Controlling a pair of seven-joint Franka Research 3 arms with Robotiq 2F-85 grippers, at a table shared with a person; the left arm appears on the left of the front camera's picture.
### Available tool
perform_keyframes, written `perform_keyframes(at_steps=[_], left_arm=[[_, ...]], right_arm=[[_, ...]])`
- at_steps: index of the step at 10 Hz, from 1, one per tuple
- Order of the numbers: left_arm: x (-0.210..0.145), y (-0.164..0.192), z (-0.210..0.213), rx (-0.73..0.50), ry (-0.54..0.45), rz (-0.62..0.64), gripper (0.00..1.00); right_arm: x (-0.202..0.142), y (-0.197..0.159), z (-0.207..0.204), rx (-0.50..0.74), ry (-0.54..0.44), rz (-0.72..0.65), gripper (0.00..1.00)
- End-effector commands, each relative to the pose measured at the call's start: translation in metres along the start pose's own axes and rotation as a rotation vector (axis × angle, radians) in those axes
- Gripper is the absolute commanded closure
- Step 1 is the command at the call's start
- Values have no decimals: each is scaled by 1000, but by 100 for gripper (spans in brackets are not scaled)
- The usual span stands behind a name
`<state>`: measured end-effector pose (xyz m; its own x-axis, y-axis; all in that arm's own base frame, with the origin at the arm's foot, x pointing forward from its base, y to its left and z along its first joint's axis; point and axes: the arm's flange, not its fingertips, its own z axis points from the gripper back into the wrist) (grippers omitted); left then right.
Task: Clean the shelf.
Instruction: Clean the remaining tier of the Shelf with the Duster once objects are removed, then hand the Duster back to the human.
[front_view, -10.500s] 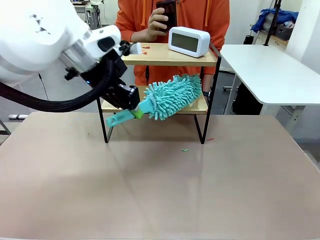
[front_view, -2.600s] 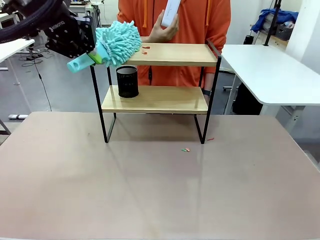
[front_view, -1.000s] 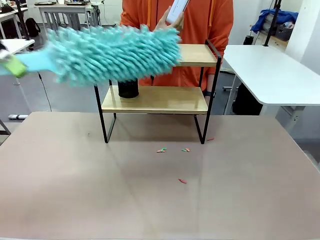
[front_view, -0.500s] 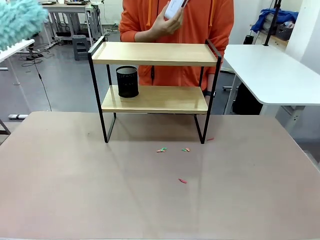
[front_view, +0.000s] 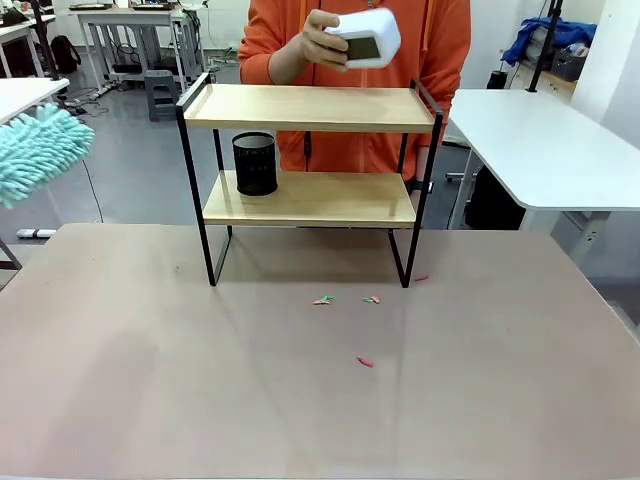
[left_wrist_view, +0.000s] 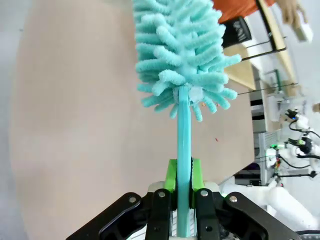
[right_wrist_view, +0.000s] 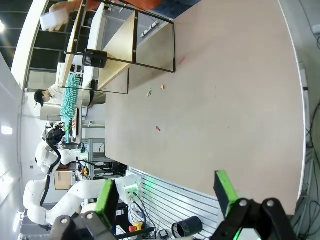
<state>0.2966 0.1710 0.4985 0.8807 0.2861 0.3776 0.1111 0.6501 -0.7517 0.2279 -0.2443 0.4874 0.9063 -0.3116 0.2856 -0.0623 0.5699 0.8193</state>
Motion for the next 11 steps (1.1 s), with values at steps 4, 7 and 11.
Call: perform_keyframes(at_steps=[4,7,11], left_arm=[[0,0,0,0,0,0,87],[0,0,0,0,0,0,87],[9,-30,5,-221,12,-120,87]], right_arm=[[1,1,0,12,-11,25,0],[1,1,0,12,-11,25,0],[14,41,6,68,-16,135,0]])
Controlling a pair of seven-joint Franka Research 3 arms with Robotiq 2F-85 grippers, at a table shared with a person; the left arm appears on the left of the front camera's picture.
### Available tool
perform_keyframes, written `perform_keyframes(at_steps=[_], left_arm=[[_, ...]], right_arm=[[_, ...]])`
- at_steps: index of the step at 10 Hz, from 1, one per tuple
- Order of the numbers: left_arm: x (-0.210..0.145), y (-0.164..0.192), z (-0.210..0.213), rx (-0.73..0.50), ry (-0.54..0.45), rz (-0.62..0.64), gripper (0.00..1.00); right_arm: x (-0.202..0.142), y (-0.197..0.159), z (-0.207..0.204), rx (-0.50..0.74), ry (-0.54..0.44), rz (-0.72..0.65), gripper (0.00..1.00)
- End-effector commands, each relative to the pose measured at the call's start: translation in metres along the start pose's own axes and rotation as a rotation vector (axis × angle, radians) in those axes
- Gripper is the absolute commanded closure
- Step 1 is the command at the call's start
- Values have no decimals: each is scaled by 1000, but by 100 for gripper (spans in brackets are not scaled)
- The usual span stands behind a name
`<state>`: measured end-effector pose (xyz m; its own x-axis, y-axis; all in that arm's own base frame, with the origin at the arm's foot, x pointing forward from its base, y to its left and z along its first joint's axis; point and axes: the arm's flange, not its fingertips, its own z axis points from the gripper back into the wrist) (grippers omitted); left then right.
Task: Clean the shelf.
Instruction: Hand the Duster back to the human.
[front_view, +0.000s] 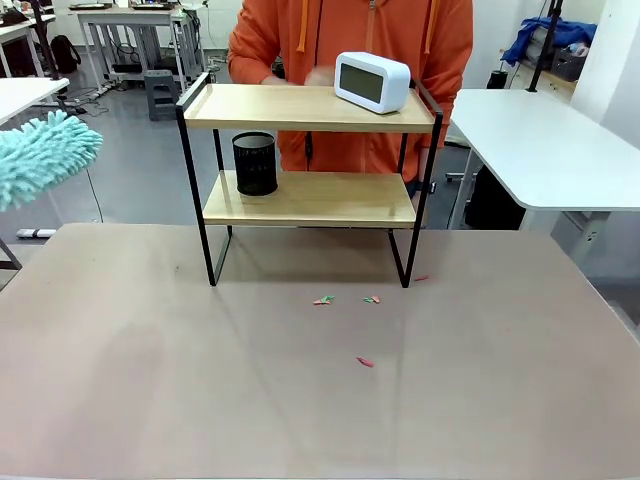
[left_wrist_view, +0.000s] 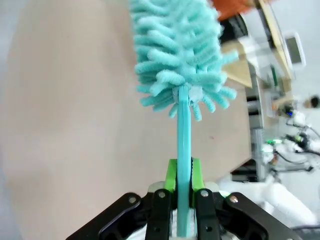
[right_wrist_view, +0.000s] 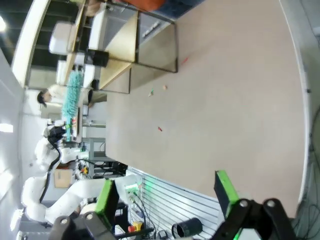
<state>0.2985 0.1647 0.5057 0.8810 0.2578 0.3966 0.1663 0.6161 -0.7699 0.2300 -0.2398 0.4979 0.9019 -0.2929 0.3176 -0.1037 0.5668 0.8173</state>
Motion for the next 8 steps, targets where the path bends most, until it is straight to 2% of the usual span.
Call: perform_keyframes(at_steps=[1,2,3,4,5,6,7,8], left_arm=[[15,-55,8,-325,37,-229,87],[15,-92,2,-482,141,-374,87],[8,-122,-13,-552,300,-470,87],[2,-138,-29,-640,494,-531,87],[-9,-159,-59,-652,734,-585,87],[-13,-172,-80,-621,831,-626,87],[-10,-170,-83,-526,825,-612,87],[-28,-178,-69,-578,565,-488,87]], right_arm=[[25,86,-5,104,-35,214,0],[28,143,-35,176,-39,322,0],[16,183,-73,263,-17,382,0],[-1,205,-100,339,12,365,0],[-36,219,-128,389,76,370,0],[-60,214,-137,376,187,401,0],[-11,223,-101,319,46,410,0],[-11,223,-101,319,46,410,0]])
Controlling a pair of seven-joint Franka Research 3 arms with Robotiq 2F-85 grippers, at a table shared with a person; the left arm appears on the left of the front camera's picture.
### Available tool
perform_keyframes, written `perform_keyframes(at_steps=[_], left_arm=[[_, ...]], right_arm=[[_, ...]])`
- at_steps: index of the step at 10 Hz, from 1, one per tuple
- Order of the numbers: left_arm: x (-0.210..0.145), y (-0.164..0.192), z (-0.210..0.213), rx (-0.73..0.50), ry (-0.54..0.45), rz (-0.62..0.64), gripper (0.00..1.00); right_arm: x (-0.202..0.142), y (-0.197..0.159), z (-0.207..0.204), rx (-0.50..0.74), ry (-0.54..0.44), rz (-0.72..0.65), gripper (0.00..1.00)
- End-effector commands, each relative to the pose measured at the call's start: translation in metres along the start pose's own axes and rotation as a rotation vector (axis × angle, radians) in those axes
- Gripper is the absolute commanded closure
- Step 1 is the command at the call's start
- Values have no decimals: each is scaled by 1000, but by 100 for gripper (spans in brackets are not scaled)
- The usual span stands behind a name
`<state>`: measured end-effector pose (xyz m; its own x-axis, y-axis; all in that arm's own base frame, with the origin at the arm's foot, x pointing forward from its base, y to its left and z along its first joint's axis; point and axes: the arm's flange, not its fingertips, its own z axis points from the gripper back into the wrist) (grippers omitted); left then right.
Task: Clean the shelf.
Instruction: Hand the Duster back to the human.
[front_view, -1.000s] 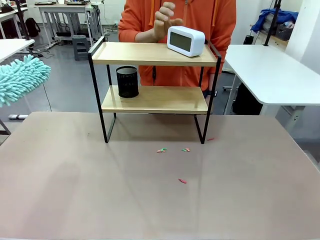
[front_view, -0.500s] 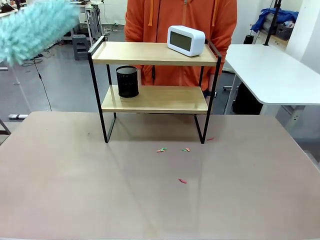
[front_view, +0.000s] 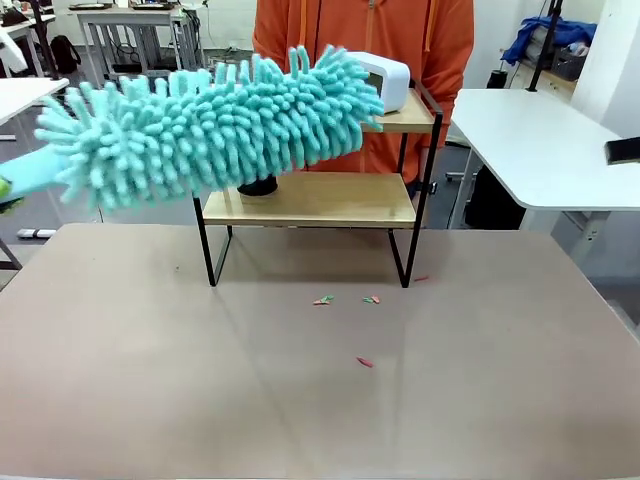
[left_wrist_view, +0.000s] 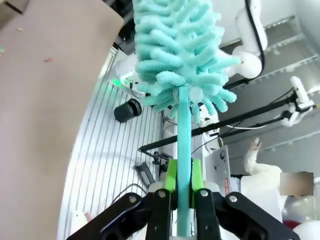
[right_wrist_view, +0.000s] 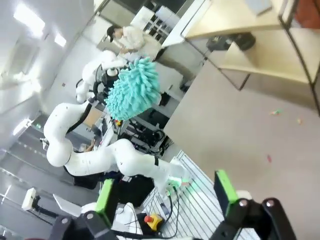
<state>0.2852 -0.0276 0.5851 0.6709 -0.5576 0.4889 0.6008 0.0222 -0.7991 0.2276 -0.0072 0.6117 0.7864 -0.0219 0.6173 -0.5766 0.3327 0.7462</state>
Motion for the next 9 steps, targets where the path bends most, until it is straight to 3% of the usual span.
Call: perform_keyframes(at_steps=[1,2,4,5,7,9], left_arm=[[-15,-16,19,52,-155,-21,87],[0,0,0,0,0,0,87],[26,-5,-25,-184,273,-137,87],[39,-8,-35,-173,369,-133,87],[58,-5,-61,-187,516,-115,87],[74,0,-79,-189,596,-107,87]], right_arm=[[20,-3,25,-32,-38,0,0],[0,0,0,0,0,0,0],[37,10,-40,7,106,41,0],[54,21,-65,17,140,64,0],[66,39,-116,48,243,69,0],[51,66,-156,122,429,69,0]])
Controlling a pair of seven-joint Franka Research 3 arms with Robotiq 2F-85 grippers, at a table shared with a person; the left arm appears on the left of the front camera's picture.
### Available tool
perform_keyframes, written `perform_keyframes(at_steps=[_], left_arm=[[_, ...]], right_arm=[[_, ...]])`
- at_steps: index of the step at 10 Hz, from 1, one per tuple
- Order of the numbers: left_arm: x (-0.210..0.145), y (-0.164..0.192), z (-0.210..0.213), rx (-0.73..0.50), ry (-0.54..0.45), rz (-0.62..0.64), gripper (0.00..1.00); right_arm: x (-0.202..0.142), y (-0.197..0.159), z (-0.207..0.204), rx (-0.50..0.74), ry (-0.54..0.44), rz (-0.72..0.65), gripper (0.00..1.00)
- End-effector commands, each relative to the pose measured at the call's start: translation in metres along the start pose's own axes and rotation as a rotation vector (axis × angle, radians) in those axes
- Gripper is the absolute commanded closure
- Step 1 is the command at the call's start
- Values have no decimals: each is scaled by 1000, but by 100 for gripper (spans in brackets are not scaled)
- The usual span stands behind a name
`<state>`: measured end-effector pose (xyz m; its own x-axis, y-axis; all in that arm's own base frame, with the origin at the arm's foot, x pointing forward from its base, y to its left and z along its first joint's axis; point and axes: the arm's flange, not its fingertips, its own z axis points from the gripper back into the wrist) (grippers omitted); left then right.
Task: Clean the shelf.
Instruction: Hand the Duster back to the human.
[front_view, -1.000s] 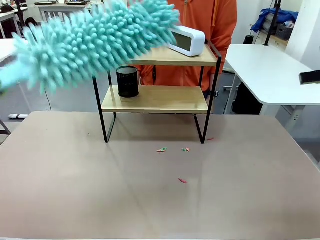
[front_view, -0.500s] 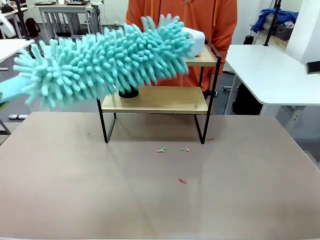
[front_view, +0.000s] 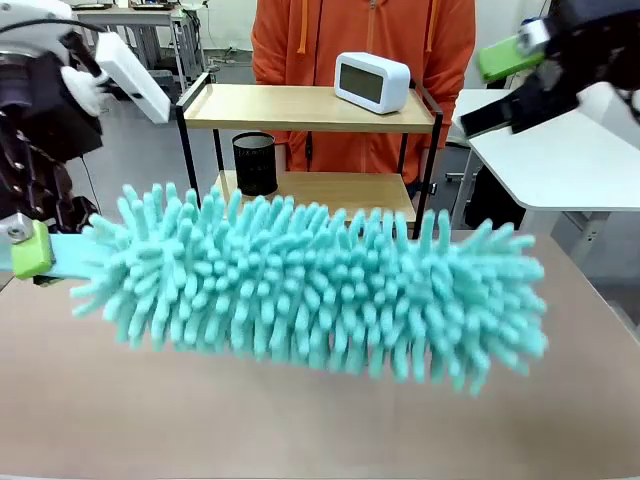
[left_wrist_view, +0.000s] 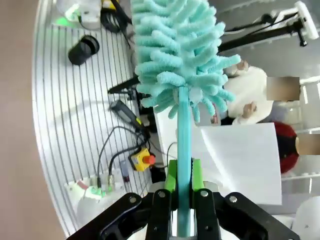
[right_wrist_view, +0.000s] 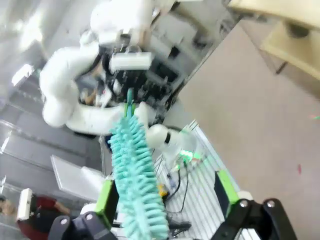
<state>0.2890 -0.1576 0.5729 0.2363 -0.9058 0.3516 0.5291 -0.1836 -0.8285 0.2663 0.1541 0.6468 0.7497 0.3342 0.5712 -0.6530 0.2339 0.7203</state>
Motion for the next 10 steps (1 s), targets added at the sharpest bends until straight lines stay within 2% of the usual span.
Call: perform_keyframes(at_steps=[1,2,4,6,10], left_arm=[[-1,-11,31,-9,30,-2,87],[7,-8,34,-18,36,-21,87],[15,-7,34,-19,21,-48,87],[13,-6,33,-20,19,-57,87],[16,2,31,-25,13,-40,87]], right_arm=[[-3,19,-26,54,205,-27,0],[-14,23,-47,18,302,-28,0],[-32,19,-74,9,411,-47,0],[-45,15,-91,27,462,-50,0],[-48,24,-95,49,492,-31,0]])
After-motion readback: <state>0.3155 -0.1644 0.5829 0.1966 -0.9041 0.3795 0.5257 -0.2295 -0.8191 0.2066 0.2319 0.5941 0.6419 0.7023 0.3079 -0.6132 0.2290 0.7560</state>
